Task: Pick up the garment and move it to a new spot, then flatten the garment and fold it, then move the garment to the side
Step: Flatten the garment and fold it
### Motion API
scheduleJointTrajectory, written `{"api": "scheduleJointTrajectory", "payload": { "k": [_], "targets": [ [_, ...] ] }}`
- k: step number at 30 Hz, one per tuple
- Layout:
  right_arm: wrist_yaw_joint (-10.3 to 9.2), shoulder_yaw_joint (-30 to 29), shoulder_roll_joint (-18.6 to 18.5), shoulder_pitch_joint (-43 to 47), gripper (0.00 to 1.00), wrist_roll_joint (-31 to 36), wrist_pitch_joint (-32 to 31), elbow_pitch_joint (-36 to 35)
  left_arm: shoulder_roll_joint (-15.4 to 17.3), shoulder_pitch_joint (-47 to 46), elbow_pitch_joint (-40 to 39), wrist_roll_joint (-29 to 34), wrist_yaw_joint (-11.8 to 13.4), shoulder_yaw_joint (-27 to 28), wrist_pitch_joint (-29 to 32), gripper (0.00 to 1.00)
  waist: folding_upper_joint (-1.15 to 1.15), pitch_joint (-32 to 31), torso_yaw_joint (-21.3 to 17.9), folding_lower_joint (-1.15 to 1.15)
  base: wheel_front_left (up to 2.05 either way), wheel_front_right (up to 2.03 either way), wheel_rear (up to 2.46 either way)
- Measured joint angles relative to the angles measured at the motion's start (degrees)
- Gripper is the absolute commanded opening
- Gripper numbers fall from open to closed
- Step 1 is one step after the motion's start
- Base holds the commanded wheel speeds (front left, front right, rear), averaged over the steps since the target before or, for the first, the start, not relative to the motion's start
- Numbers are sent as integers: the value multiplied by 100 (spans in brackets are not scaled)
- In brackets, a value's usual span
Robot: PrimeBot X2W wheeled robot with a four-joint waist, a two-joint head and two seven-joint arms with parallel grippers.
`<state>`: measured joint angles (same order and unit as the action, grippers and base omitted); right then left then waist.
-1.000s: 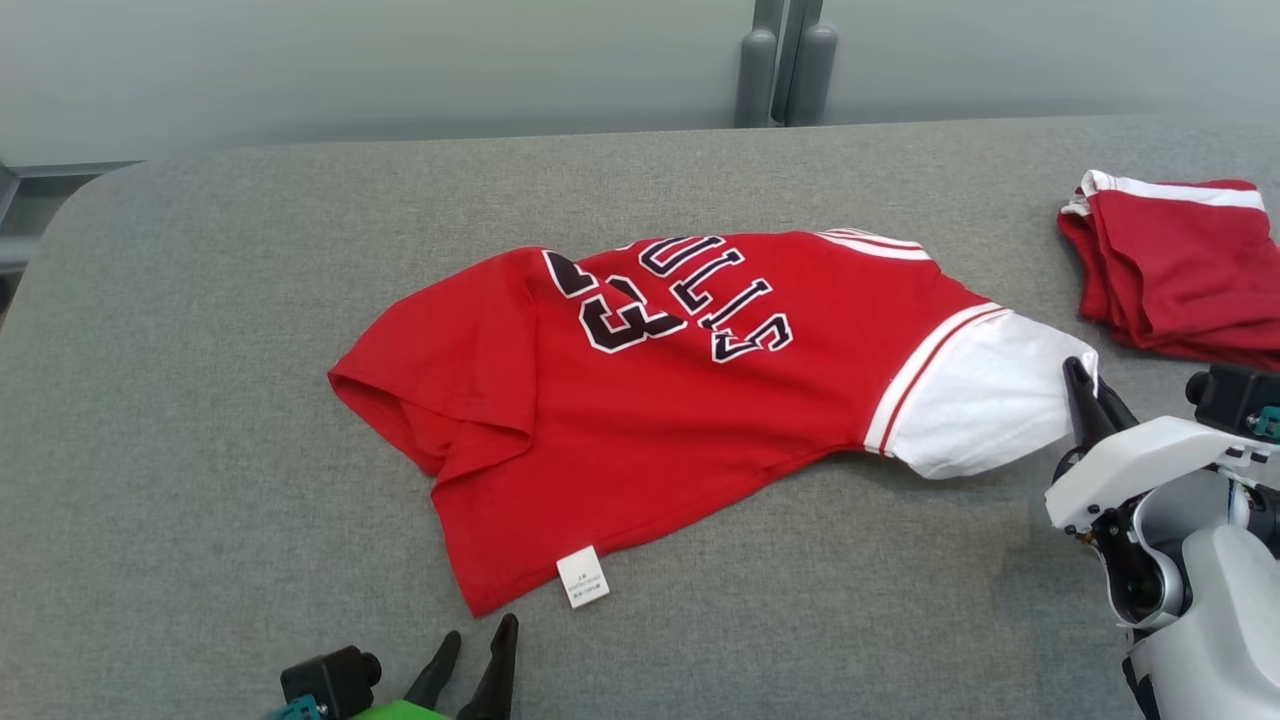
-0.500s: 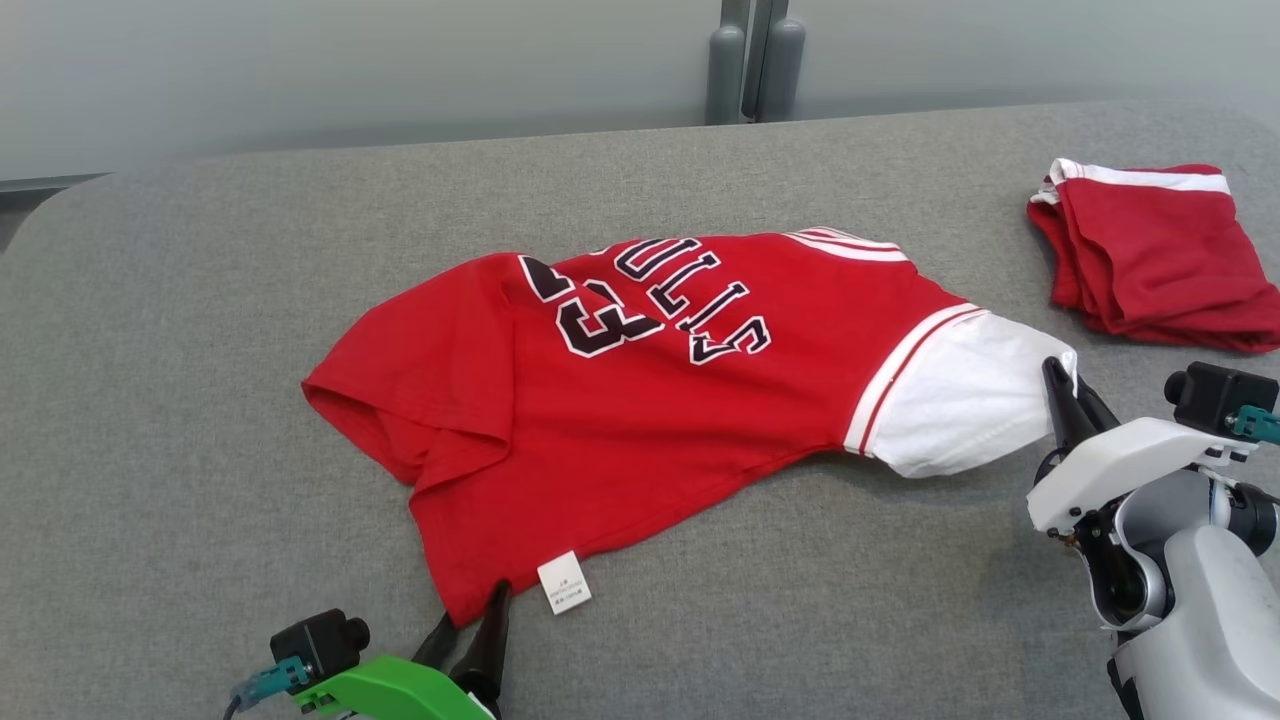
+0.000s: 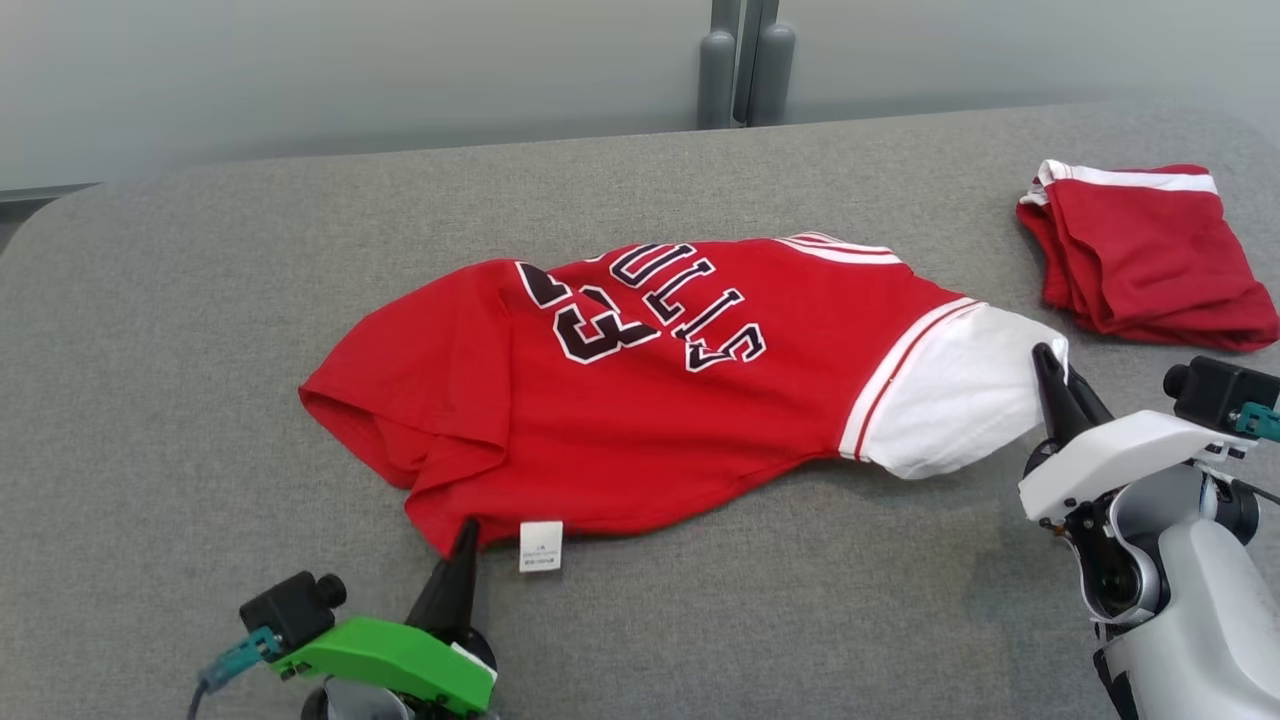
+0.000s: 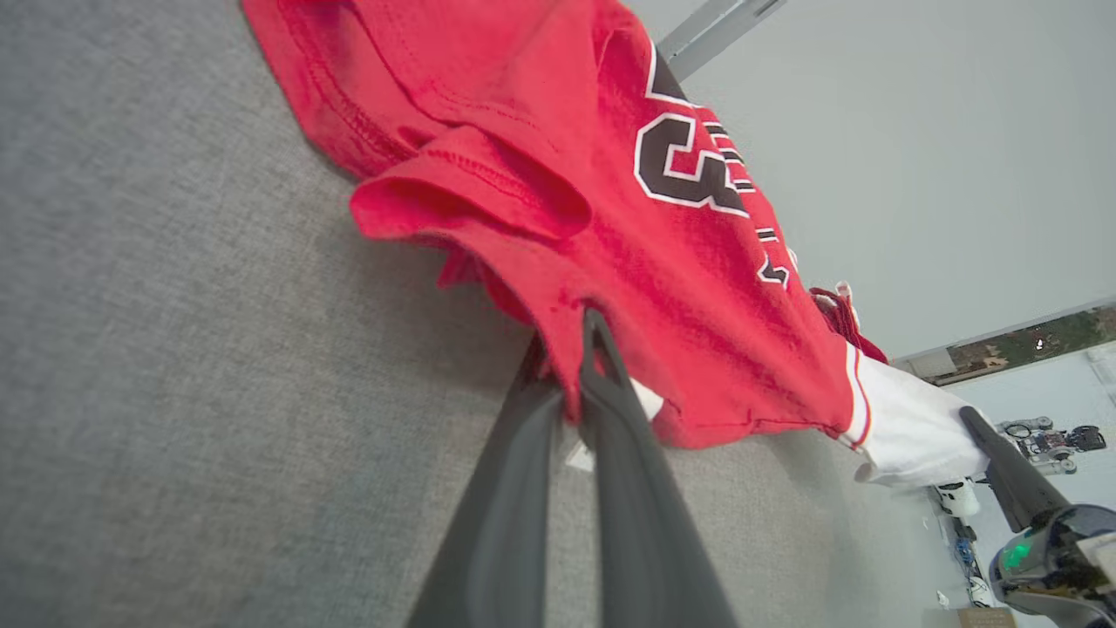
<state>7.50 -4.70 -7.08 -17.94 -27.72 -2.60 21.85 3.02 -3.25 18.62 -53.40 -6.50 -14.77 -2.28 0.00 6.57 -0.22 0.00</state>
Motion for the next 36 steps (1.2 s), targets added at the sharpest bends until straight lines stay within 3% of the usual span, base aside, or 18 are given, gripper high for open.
{"api": "scheduleJointTrajectory", "payload": {
  "k": [8,18,36],
  "targets": [
    [0,96,-13,-6,0,-719,-55,-665,375,-12,-1271,-158,-22,405,-180,0,0,-140,-16,0,0,0,0],
    [-1,94,-65,-42,0,-1402,-504,-2006,915,-513,-2919,-276,414,780,404,0,0,-375,-142,0,0,0,0],
    [-2,-513,245,-709,0,-1808,-1642,-4568,1749,-2395,-4298,-132,959,871,1666,0,0,-648,-568,0,0,0,0]
  ]
}}
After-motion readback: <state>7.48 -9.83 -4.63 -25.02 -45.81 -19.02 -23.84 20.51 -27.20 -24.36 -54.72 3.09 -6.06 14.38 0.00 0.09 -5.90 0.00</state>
